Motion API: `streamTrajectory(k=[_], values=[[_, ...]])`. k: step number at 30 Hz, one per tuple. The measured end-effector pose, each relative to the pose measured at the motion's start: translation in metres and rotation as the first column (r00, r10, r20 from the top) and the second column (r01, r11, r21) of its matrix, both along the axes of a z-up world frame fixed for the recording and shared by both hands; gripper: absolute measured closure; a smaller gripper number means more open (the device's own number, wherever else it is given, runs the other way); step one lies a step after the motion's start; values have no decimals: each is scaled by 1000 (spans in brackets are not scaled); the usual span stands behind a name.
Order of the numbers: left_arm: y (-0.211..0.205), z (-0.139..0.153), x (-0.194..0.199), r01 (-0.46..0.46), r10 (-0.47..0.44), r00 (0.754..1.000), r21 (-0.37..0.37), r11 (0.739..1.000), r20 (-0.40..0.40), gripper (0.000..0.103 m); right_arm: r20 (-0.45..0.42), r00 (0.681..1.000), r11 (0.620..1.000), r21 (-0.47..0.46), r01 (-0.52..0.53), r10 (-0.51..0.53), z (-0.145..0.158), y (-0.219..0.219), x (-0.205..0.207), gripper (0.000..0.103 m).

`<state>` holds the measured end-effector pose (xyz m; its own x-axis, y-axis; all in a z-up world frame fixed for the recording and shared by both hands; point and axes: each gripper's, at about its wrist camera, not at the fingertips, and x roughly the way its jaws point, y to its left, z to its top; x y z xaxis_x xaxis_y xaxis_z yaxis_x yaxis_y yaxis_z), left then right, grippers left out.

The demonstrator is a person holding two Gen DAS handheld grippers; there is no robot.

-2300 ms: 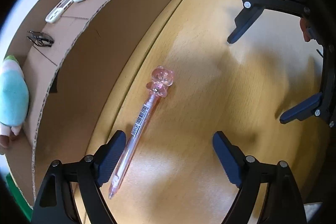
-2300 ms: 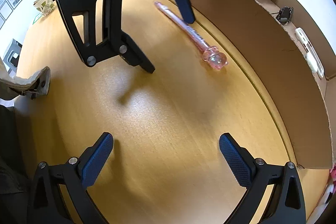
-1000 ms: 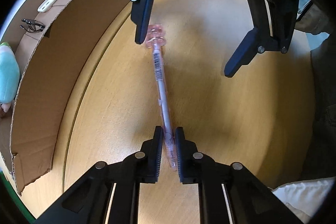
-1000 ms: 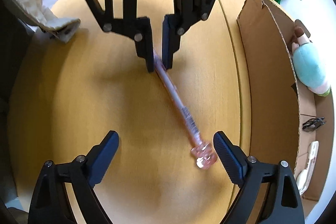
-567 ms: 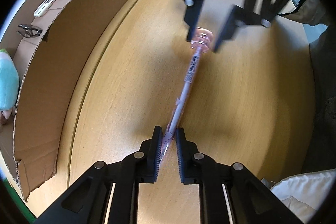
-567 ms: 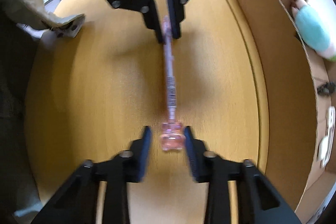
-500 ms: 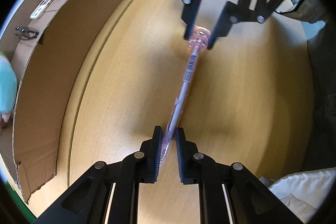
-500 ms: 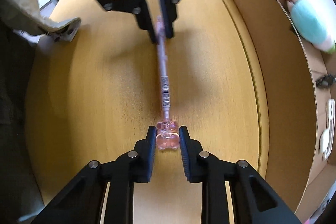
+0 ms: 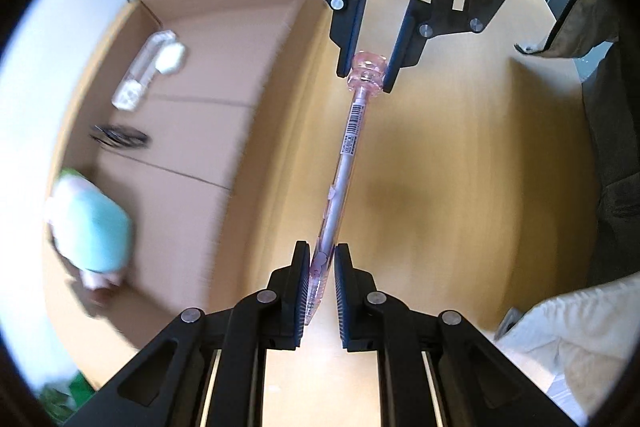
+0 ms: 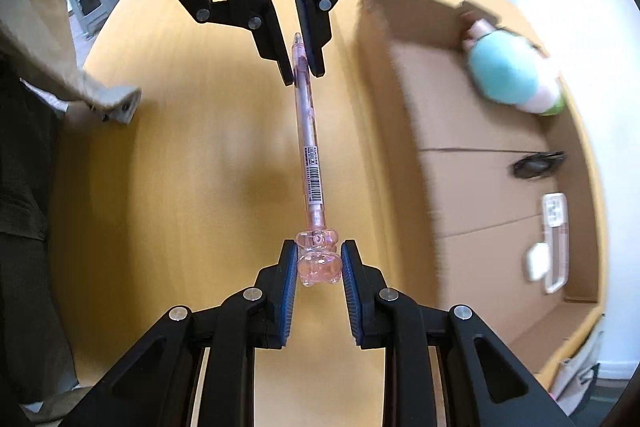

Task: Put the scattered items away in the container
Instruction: 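Carry the pink pen over the box holding it with both grippers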

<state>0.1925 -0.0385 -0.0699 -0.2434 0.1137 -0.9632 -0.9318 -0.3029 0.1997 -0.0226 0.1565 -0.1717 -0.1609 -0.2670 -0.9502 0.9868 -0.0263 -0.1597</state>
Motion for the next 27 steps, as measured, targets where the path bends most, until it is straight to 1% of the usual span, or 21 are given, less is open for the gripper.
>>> streamTrajectory(k=[1,2,3,4,6,7,9,10,12,13,15,19,22,27], values=[[-14,3,-16,8,-8,1000,0,1000,-20,92,-11,1000,1000,-5,6,-6,12,6,0,79],[1,2,-48,16,-16,999,1,1000,-35,92,-25,1000,1000,-7,11,-12,24,13,3,79],[14,2,-81,23,-23,999,3,1000,-47,92,-39,999,1000,-9,15,-15,35,9,-5,79],[16,4,-114,30,-29,998,5,1000,-59,92,-51,998,1000,-12,19,-19,42,1,-19,80],[27,4,-179,43,-42,995,6,999,-86,92,-65,997,999,-26,32,-34,62,0,-21,79],[30,5,-197,47,-46,994,7,999,-98,92,-75,996,999,-33,38,-41,67,0,-32,79],[31,12,-217,55,-53,991,7,998,-120,92,-95,994,998,-38,43,-46,73,-9,-61,79],[34,11,-232,57,-56,990,6,998,-127,92,-105,993,998,-37,42,-46,75,-10,-73,79],[34,11,-249,59,-58,989,3,998,-138,92,-117,992,999,-33,35,-38,77,-10,-94,79],[33,12,-251,58,-57,988,1,998,-142,92,-121,992,999,-29,31,-35,75,-11,-106,80],[33,7,-268,53,-54,988,-8,999,-146,92,-129,991,999,-20,29,-31,69,-12,-126,79],[32,-20,-306,34,-36,993,-16,999,-114,92,-119,993,1000,-15,21,-23,53,-13,-158,79],[34,-44,-325,33,-34,996,-23,999,-80,91,-97,995,1000,-7,24,-24,33,-15,-178,79],[44,-86,-353,35,-35,999,-28,999,-18,91,-63,998,999,39,5,-3,-11,-16,-199,79]])
